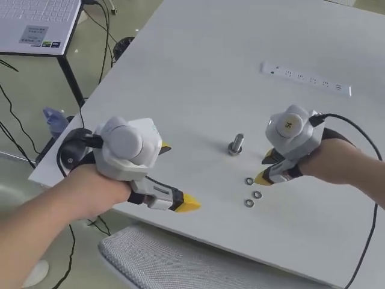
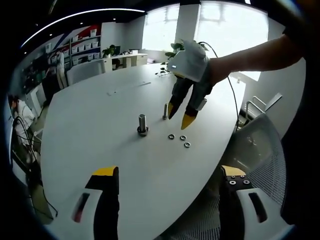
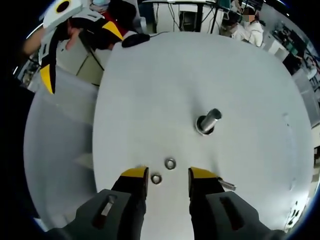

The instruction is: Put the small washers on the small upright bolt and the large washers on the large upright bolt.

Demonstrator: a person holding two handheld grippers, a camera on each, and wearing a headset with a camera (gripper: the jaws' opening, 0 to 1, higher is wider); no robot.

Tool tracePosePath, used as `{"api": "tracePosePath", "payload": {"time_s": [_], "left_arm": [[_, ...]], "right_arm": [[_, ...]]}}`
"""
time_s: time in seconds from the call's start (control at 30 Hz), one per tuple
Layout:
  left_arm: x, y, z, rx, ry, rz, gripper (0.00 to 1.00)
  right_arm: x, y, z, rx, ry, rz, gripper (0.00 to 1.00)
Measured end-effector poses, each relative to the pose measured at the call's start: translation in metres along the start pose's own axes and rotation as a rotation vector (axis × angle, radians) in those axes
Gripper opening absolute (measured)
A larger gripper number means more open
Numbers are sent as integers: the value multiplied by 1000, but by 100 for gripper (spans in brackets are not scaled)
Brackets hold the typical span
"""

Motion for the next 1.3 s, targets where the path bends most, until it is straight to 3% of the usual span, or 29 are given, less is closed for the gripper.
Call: {"api": "tracePosePath", "payload": {"time_s": [0.53, 1.0, 1.3], "left_arm": [[7, -8, -1, 21, 24, 6, 80], [5, -4, -5, 9, 33, 22, 78], [4, 1, -3, -3, 22, 19, 76]], "right_arm": [[32, 15, 0, -19, 24, 43, 30], [37, 25, -1, 20, 35, 38, 29], [40, 22, 1, 4, 47, 39, 29]]}}
Point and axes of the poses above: the centre of the closed fingertips' face, and the gripper's own axes: x roughly forward along the fingers, z roughly to its left, y roughly out of its underside, the point moved 10 cm from there along -x, roughly backward along the fingers, and after that the axes turned 12 degrees about -z, right-handed, at the moved point
